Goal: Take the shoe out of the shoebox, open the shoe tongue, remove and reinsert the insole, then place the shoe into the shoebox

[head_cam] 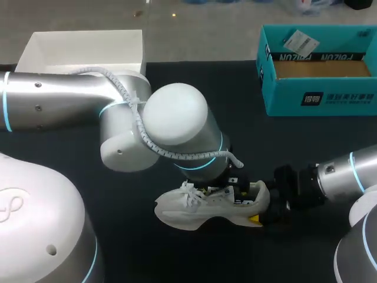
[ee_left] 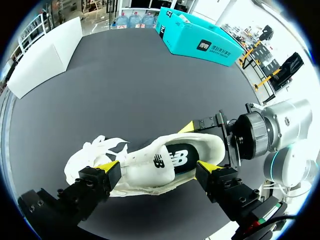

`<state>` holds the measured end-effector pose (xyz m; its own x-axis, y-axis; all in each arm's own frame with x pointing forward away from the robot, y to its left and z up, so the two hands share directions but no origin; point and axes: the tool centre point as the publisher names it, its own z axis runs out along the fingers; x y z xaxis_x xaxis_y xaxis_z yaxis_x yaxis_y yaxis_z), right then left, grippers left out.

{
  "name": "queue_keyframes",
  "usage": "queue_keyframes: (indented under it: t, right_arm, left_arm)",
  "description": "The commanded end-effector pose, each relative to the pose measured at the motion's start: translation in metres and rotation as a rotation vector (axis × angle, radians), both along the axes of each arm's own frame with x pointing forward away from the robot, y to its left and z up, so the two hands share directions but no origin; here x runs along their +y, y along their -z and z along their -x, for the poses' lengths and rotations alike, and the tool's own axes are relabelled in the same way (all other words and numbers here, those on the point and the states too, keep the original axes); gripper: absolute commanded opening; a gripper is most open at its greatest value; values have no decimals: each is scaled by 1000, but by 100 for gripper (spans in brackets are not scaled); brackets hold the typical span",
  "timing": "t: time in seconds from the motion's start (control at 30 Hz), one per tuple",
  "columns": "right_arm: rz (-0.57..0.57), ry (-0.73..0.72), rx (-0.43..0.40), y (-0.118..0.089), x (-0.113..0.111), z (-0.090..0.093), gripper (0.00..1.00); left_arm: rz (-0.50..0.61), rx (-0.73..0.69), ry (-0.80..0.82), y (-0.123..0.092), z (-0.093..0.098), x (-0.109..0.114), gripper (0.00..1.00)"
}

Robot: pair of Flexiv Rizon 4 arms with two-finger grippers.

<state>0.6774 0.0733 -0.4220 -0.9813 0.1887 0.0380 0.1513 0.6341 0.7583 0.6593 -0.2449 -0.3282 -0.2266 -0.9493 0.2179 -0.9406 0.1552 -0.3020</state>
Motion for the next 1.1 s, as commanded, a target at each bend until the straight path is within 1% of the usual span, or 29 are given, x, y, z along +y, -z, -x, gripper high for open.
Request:
queue_keyframes:
  t: [0.03,0.17,0.33,0.47,0.53,0.7,0.97,1.1]
  right_arm:
    - [2,0,0,-1,0,1,0]
    - [2,0,0,-1,0,1,0]
    - [2,0,0,-1,0,1,0]
    - [2,0,0,-1,0,1,0]
    - [2,0,0,-1,0,1,0]
    - [2,0,0,-1,0,1,0]
    - [2,0,0,-1,0,1,0]
    - [2,0,0,-1,0,1,0]
  left_arm:
    - [-41,-2,-15,6,2,-9,100]
    - [-69,14,-36,11,3,-5,100]
    - [-97,34,-91,19,2,6,100]
    - [-153,22,-103,20,0,11,100]
    - [-158,18,-102,20,-1,12,100]
    - [-166,30,-86,25,-5,11,100]
    - [-198,47,-52,39,-9,-1,100]
    - [-201,56,-56,42,-10,-1,100]
